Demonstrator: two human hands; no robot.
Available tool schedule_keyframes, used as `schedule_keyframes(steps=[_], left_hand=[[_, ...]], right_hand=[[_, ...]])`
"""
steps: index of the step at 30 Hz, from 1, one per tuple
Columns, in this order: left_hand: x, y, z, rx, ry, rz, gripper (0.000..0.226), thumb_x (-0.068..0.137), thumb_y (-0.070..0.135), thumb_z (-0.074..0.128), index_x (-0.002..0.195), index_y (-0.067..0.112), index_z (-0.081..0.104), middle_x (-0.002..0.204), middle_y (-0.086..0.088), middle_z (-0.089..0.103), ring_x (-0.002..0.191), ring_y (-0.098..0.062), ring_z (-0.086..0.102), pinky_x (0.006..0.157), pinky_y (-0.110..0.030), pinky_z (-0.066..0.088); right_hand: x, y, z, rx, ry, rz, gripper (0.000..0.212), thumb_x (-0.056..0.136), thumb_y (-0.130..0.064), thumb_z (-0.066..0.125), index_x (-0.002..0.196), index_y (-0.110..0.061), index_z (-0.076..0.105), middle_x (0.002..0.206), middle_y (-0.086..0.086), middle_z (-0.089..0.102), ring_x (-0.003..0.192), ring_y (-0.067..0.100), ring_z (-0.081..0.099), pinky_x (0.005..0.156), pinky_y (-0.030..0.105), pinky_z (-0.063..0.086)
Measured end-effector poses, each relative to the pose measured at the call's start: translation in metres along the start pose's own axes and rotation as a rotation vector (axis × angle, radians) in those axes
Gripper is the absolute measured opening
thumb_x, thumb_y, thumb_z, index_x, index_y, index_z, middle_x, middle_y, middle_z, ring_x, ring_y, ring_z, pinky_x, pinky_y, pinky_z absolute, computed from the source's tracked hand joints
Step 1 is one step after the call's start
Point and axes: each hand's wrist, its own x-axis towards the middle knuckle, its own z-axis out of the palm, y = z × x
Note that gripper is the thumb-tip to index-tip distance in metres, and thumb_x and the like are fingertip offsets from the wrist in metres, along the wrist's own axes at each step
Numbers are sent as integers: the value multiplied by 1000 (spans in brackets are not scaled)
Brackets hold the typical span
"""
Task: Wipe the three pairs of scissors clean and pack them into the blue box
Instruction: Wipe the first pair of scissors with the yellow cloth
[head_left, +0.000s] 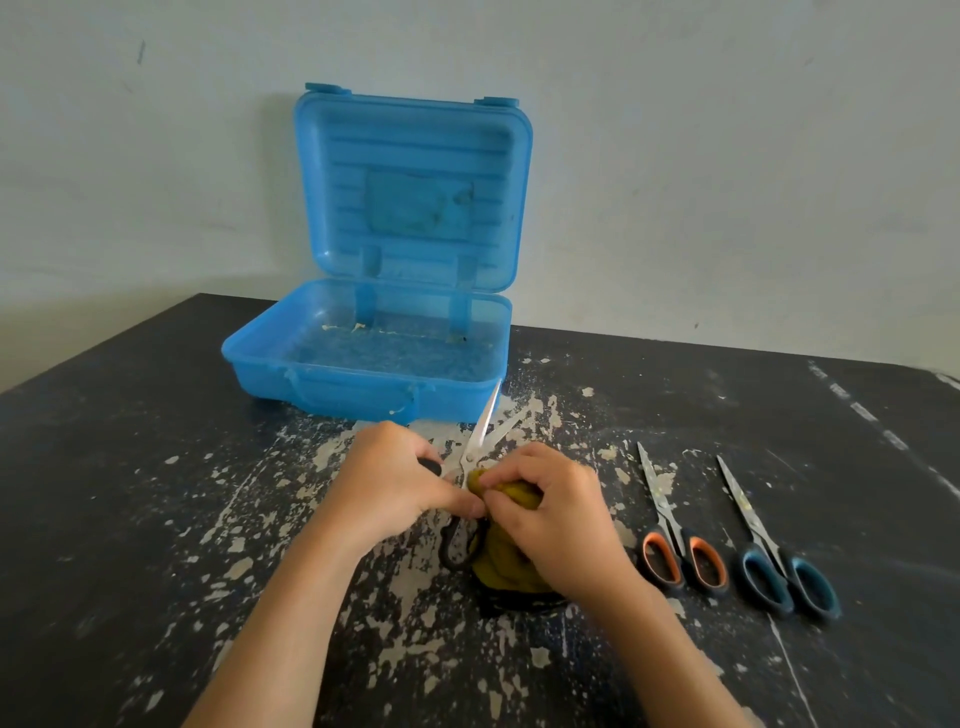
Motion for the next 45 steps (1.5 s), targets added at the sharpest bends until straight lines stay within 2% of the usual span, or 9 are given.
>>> schedule_keyframes(steps=[6, 12, 15, 19, 29, 33, 37, 40, 45], left_hand=[[-3, 2, 2, -48, -41, 13, 61, 48, 39, 90, 85, -2, 66, 48, 14, 47, 49, 0, 43, 42, -16, 27], [-2, -1, 2, -23, -58, -9, 63, 50, 37, 90, 101, 5, 69, 90, -1, 67, 73, -10, 59, 51, -19, 37], [-3, 0, 2, 13, -120, -7, 67, 49, 39, 90, 104, 7, 68, 81, 4, 63, 75, -13, 61, 52, -19, 37], [-4, 1, 0, 113, -156, 42, 76, 50, 42, 89, 116, 13, 65, 94, 8, 62, 82, -5, 57, 61, -18, 39], [-4, -1, 0, 155, -219, 62, 44, 54, 40, 88, 81, 10, 70, 86, 1, 62, 80, -4, 56, 51, -17, 31], [0, -3, 1, 93, -100, 28, 64, 56, 42, 86, 106, 7, 68, 102, -4, 67, 78, -9, 55, 61, -19, 38], [0, -3, -1, 110, -86, 73, 67, 56, 44, 85, 110, 7, 67, 98, -3, 65, 74, -5, 51, 56, -14, 33], [-1, -5, -3, 111, -103, 82, 71, 53, 44, 86, 113, 12, 67, 114, -3, 63, 87, -8, 50, 68, -20, 39], [-4, -2, 1, 114, -188, 44, 51, 52, 43, 88, 89, 13, 70, 107, -11, 66, 77, -12, 57, 59, -22, 37]], right_hand=[[4, 0, 0, 78, 236, 12, 11, 82, -13, 65, 90, -18, 70, 93, -8, 59, 88, -1, 54, 75, 10, 45], [1, 2, 3, 39, 35, 4, 12, 79, -11, 66, 84, -21, 71, 91, -6, 60, 84, 3, 56, 77, 20, 49], [2, 3, 4, 2, 211, -70, 13, 81, -9, 66, 90, -16, 71, 92, -4, 58, 83, 3, 55, 76, 10, 44], [7, 8, 14, -198, 366, -192, 13, 81, -3, 64, 92, -5, 70, 89, 5, 55, 75, 7, 51, 73, 8, 41], [20, 28, -9, -107, 440, 158, 18, 90, -8, 53, 100, -5, 67, 96, 3, 48, 77, 2, 45, 67, -5, 29], [12, 12, -2, -136, 407, -43, 13, 85, -5, 60, 95, -6, 69, 92, 0, 52, 70, -1, 48, 67, 3, 40], [7, 12, 16, -276, 310, -205, 12, 82, -2, 60, 90, -2, 69, 88, 6, 54, 71, 13, 52, 73, 15, 42], [12, 17, 8, -288, 386, -152, 11, 82, 0, 60, 88, 0, 69, 88, 8, 53, 72, 14, 50, 62, 7, 38], [17, 30, -4, -280, 411, 114, 19, 90, -6, 51, 97, 1, 67, 93, 2, 44, 79, 13, 43, 64, 12, 29]])
